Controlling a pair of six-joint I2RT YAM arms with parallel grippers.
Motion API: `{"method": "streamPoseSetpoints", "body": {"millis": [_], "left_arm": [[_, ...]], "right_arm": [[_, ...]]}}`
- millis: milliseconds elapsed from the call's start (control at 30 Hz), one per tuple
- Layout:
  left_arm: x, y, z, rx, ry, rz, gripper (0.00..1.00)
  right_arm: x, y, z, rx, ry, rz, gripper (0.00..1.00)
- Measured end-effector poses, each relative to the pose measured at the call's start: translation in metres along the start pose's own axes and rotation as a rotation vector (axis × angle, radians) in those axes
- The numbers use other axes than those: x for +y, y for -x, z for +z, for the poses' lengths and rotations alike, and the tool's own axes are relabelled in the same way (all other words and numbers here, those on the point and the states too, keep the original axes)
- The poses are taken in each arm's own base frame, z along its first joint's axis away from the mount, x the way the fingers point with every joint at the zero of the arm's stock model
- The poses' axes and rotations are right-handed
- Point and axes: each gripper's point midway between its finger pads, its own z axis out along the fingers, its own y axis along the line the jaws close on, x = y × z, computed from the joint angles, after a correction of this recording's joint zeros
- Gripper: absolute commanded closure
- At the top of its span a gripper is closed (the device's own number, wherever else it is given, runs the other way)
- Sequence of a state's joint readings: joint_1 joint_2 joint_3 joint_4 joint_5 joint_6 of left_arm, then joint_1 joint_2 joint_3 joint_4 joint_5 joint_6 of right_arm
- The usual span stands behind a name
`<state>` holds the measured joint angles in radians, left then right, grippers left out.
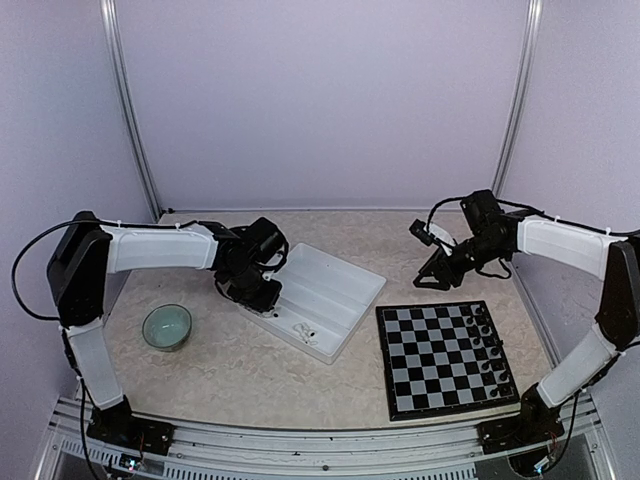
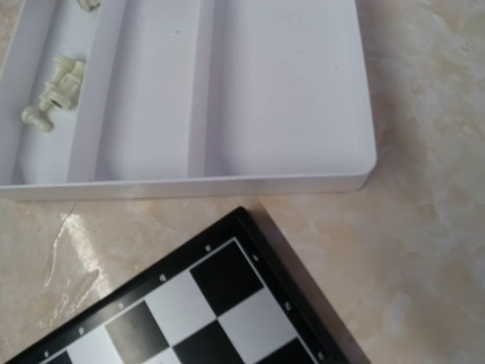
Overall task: Set up the chess pieces on the board
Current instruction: Pick up the bishop from the storage box, then place the bishop on c1.
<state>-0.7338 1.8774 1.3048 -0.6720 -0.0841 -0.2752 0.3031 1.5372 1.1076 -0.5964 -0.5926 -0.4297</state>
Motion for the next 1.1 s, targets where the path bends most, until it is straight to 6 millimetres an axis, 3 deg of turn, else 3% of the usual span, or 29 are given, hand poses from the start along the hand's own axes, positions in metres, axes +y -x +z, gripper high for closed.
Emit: {"method": "streamPoseSetpoints", "body": {"millis": [100, 300, 467, 600, 800, 933, 1100], "left_arm": [[-0.014, 0.013, -0.025, -0.054, -0.009, 0.029, 0.93], [-0.078, 0.042, -0.092, -0.224, -0.091, 0.141, 0.94], [-0.136, 0.036, -0.11, -0.262, -0.156, 0.258, 0.94], [-0.183, 0.036, -0.11, -0.284, -0.201, 0.348, 0.94], [-0.243, 0.034, -0.085, -0.279, -0.242, 0.456, 0.94], [-0.266, 0.039, -0.063, -0.273, -0.252, 0.49, 0.94], [-0.279, 0.048, -0.05, -0.28, -0.258, 0.5, 0.94]], "right_arm": [[0.002, -0.002, -0.008, -0.004, -0.028, -0.01, 0.54], [-0.015, -0.011, -0.044, -0.085, -0.137, 0.011, 0.49], [-0.033, -0.038, -0.061, -0.135, -0.218, 0.078, 0.47], [-0.039, -0.034, -0.069, -0.162, -0.277, 0.056, 0.46], [-0.048, -0.026, -0.081, -0.187, -0.364, 0.018, 0.46], [-0.05, -0.029, -0.08, -0.18, -0.378, 0.016, 0.46], [-0.052, -0.03, -0.08, -0.175, -0.387, 0.004, 0.46]]}}
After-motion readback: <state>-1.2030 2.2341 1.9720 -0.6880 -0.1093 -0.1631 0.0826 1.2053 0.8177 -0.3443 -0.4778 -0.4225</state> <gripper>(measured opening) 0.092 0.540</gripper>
